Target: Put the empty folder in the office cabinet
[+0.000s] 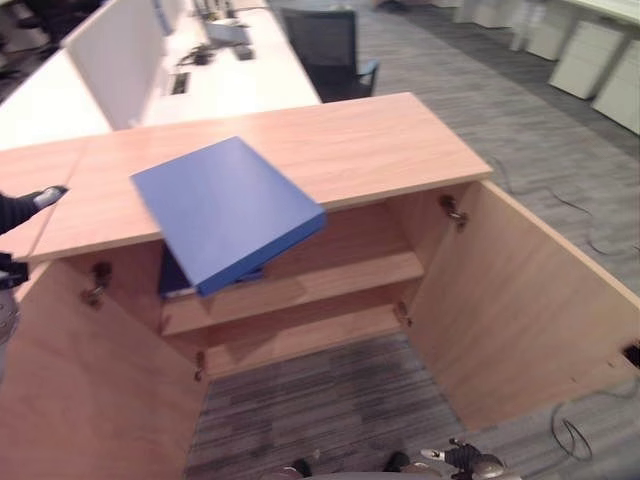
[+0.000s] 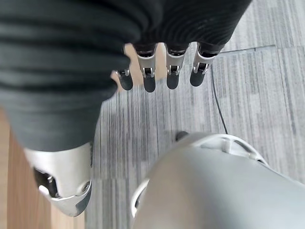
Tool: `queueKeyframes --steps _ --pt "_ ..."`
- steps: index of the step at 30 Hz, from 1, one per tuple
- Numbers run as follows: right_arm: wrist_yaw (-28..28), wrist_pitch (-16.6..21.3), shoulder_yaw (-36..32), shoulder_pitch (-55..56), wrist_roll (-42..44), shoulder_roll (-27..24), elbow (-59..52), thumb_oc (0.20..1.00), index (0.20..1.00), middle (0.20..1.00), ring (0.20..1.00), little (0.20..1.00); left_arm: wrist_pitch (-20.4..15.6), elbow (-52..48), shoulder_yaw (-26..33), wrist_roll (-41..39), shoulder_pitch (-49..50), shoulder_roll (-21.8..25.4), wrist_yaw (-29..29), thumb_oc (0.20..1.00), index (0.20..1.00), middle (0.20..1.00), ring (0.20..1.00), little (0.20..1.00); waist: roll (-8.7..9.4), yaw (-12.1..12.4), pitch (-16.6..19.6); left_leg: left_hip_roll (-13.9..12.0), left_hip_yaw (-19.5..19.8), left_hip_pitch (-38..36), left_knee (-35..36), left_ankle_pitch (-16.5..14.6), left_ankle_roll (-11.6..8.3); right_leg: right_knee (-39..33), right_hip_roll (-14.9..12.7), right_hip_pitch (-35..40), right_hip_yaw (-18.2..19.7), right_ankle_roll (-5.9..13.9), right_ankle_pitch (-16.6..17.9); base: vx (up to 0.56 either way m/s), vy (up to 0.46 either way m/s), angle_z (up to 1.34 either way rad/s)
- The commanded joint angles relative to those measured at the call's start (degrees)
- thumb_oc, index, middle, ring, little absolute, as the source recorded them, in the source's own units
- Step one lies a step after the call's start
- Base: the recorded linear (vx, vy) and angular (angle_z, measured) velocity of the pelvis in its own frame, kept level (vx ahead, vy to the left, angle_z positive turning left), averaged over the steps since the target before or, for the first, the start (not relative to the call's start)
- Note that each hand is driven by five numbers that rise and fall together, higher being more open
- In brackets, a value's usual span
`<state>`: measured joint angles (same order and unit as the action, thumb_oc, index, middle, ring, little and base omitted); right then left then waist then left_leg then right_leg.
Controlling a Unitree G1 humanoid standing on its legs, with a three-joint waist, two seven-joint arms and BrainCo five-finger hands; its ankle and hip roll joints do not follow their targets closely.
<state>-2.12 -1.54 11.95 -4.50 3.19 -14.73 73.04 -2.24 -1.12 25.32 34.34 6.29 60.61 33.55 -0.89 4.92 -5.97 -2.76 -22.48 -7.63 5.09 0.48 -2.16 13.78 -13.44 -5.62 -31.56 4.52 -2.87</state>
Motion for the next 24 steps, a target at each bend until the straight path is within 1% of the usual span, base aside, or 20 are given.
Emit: queueKeyframes --steps 1,3,4,5,6,7,8,9,10,11,12,13,14,16,18,19,20,21,22,24 --pt "-0.9 1.0 4.0 -0.9 -1.2 0.2 0.3 1.000 1.000 1.000 1.000 1.000 1.1 2.7 5.7 0.4 -2.8 2.8 2.5 1.000 1.000 1.000 1.000 1.000 1.46 -0.5 0.1 0.7 5.9 -1.8 -2.2 -7.6 1.73 -4.9 1.7 6.1 4.9 3.80 0.0 0.10 -0.229 -0.36" --pt "-1.4 1.3 4.4 -0.6 -0.6 -0.2 -0.7 1.000 1.000 1.000 1.000 1.000 0.8 3.1 5.0 0.1 -3.6 2.6 2.5 1.000 1.000 1.000 1.000 1.000 2.17 -0.8 -0.7 -1.8 5.4 1.5 -10.9 -9.0 0.41 -7.0 3.5 7.6 6.0 1.96 -1.0 0.03 -0.267 -0.44" --pt "-1.6 1.3 4.8 -0.6 -0.4 -0.7 -1.6 1.000 1.000 1.000 1.000 1.000 0.6 3.3 4.8 -0.6 -3.6 2.7 2.6 1.000 1.000 1.000 1.000 1.000 2.19 -0.6 -2.0 -3.7 6.0 5.1 -19.0 -9.7 -0.36 -7.1 4.2 7.8 6.5 0.60 -1.9 -0.03 -0.237 -0.24" --pt "-2.0 1.4 5.4 -0.9 -0.4 -1.2 -2.1 1.000 1.000 1.000 1.000 1.000 0.5 3.6 4.7 -1.4 -3.7 2.4 3.1 1.000 1.000 1.000 1.000 1.000 2.01 -0.2 -2.9 -4.6 7.7 7.7 -24.7 -8.8 -1.35 -7.0 4.9 8.0 7.2 -0.54 -3.0 -0.05 -0.154 -0.22" --pt "-2.2 1.3 5.7 -1.4 -0.4 -1.6 -2.5 1.000 1.000 1.000 1.000 1.000 0.4 4.2 4.3 -2.3 -4.1 1.8 3.5 1.000 1.000 1.000 1.000 1.000 1.67 0.2 -3.4 -5.3 10.4 10.2 -27.9 -7.4 -2.33 -6.9 5.4 8.0 7.7 -1.27 -3.9 -0.01 -0.057 -0.21" --pt "-2.4 1.4 5.7 -1.7 -0.4 -2.1 -2.9 1.000 1.000 1.000 1.000 1.000 0.3 4.8 3.9 -2.7 -4.4 1.7 4.0 1.000 1.000 1.000 1.000 1.000 1.41 0.3 -3.4 -5.9 12.8 12.0 -27.7 -7.5 -3.04 -6.8 5.5 7.8 8.1 -1.42 -4.4 0.06 0.041 -0.53" --pt "-2.3 1.3 5.9 -1.9 -0.5 -2.5 -3.1 1.000 1.000 1.000 1.000 1.000 0.5 5.6 3.6 -2.9 -4.3 1.8 4.5 1.000 1.000 1.000 1.000 1.000 1.53 0.4 -3.3 -6.5 15.0 13.0 -25.6 -8.1 -3.40 -6.6 5.1 7.9 8.8 -1.06 -4.6 0.07 0.053 -0.64" --pt "-2.3 1.3 5.9 -1.9 -0.5 -2.6 -3.2 1.000 1.000 1.000 1.000 1.000 0.4 5.7 3.5 -2.9 -4.3 1.8 4.7 1.000 1.000 1.000 1.000 1.000 1.58 0.4 -3.2 -6.4 15.0 12.9 -25.3 -8.0 -3.40 -6.6 5.1 7.9 8.8 -1.02 -4.6 0.15 0.147 -0.59" --pt "-2.2 1.5 6.9 -2.1 -1.0 -3.0 -3.5 1.000 1.000 1.000 1.000 1.000 0.7 7.6 2.6 -2.9 -4.4 2.6 5.1 1.000 1.000 1.000 1.000 1.000 1.42 1.0 -3.1 -6.3 19.4 12.9 -18.6 -5.4 -4.29 -6.6 5.0 8.5 10.8 -0.24 -4.4 0.06 0.155 -0.43" --pt "-1.9 1.6 6.9 -2.0 -0.9 -3.1 -3.5 1.000 1.000 1.000 1.000 1.000 0.8 7.9 2.4 -2.7 -4.4 3.3 5.2 1.000 1.000 1.000 1.000 1.000 1.11 1.3 -3.0 -5.1 21.2 12.2 -15.4 -4.3 -3.74 -6.6 4.9 8.1 11.0 -0.26 -3.2 0.10 0.227 -0.61" --pt "-1.9 1.8 6.7 -1.8 -1.1 -3.1 -3.4 1.000 1.000 1.000 1.000 1.000 1.0 8.9 1.8 -2.2 -4.7 3.7 5.4 1.000 1.000 1.000 1.000 1.000 0.65 1.0 -2.7 -4.8 21.7 11.1 -12.9 -3.2 -4.24 -6.6 4.6 8.5 11.6 0.23 -3.1 0.00 0.121 -0.74" --pt "-1.9 1.9 6.7 -1.7 -1.1 -3.2 -3.4 1.000 1.000 1.000 1.000 1.000 1.0 9.0 1.6 -2.2 -4.8 3.7 5.5 1.000 1.000 1.000 1.000 1.000 0.64 1.0 -2.7 -4.8 21.8 10.9 -12.5 -3.0 -4.26 -6.7 4.6 8.6 11.5 0.24 -3.1 0.10 0.212 -0.70" --pt "-1.9 1.7 6.1 -1.4 -0.9 -3.2 -3.1 1.000 1.000 1.000 1.000 1.000 1.0 8.9 1.2 -1.5 -4.9 4.9 4.9 1.000 1.000 1.000 1.000 1.000 -0.26 0.4 -1.5 -4.5 21.4 8.9 -9.4 -3.3 -3.84 -6.6 3.9 8.4 12.0 0.94 -2.5 0.10 0.236 -0.38" --pt "-1.7 1.3 5.4 -0.8 -0.8 -3.2 -1.9 1.000 1.000 1.000 1.000 1.000 0.9 8.9 0.3 -0.4 -5.4 5.7 4.3 1.000 1.000 1.000 1.000 1.000 -0.87 0.1 -0.7 -2.7 21.9 7.3 -7.7 -3.5 -3.03 -7.0 2.4 9.1 12.6 1.51 -1.6 0.13 0.275 -0.26" --pt "-1.0 0.9 5.2 -0.3 -1.1 -2.7 -0.6 1.000 1.000 1.000 1.000 1.000 1.1 9.4 0.2 0.3 -5.0 6.7 3.7 1.000 1.000 1.000 1.000 1.000 -1.06 0.2 -0.2 -1.5 21.2 5.3 -6.4 -3.9 -2.23 -7.6 1.6 9.9 13.2 2.34 -1.1 0.09 0.161 -0.18" --pt "-1.0 0.9 5.2 -0.3 -1.1 -2.7 -0.6 1.000 1.000 1.000 1.000 1.000 1.0 9.4 0.2 0.3 -5.0 6.7 3.7 1.000 1.000 1.000 1.000 1.000 -1.00 0.2 -0.2 -1.5 21.1 5.2 -6.3 -3.9 -2.18 -7.6 1.6 10.0 13.2 2.39 -1.1 0.07 0.158 -0.06" --pt "-0.5 0.6 5.2 0.1 -1.5 -2.2 0.6 1.000 1.000 1.000 1.000 1.000 1.1 9.0 0.6 1.1 -4.6 7.3 3.3 1.000 1.000 1.000 1.000 1.000 -1.10 0.4 0.2 -0.6 20.9 4.2 -5.1 -3.8 -1.46 -8.4 0.8 10.5 13.3 2.89 -0.4 0.06 0.102 -0.05" --pt "-0.5 0.7 5.2 0.1 -1.5 -2.2 0.6 1.000 1.000 1.000 1.000 1.000 1.1 9.0 0.6 1.1 -4.5 7.4 3.3 1.000 1.000 1.000 1.000 1.000 -1.05 0.5 0.2 -0.6 20.8 3.9 -4.9 -4.0 -1.46 -8.4 0.8 10.7 13.4 2.99 -0.7 0.07 0.167 -0.01" --pt "-0.3 0.6 5.3 0.2 -1.7 -1.6 1.2 1.000 1.000 1.000 1.000 1.000 1.4 8.8 1.1 1.6 -4.0 7.7 3.1 1.000 1.000 1.000 1.000 1.000 -0.89 0.8 0.6 0.1 20.6 3.2 -3.7 -3.7 -0.84 -9.2 0.5 10.8 13.6 3.43 0.2 0.06 0.092 0.04" --pt "-0.1 0.6 5.6 0.3 -1.9 -1.0 1.4 1.000 1.000 1.000 1.000 1.000 1.9 8.7 1.8 2.4 -2.9 8.0 3.0 1.000 1.000 1.000 1.000 1.000 -0.65 1.2 0.9 0.4 20.4 2.4 -2.8 -3.8 -0.35 -10.1 0.2 11.1 13.7 3.89 0.9 0.06 0.080 0.03"
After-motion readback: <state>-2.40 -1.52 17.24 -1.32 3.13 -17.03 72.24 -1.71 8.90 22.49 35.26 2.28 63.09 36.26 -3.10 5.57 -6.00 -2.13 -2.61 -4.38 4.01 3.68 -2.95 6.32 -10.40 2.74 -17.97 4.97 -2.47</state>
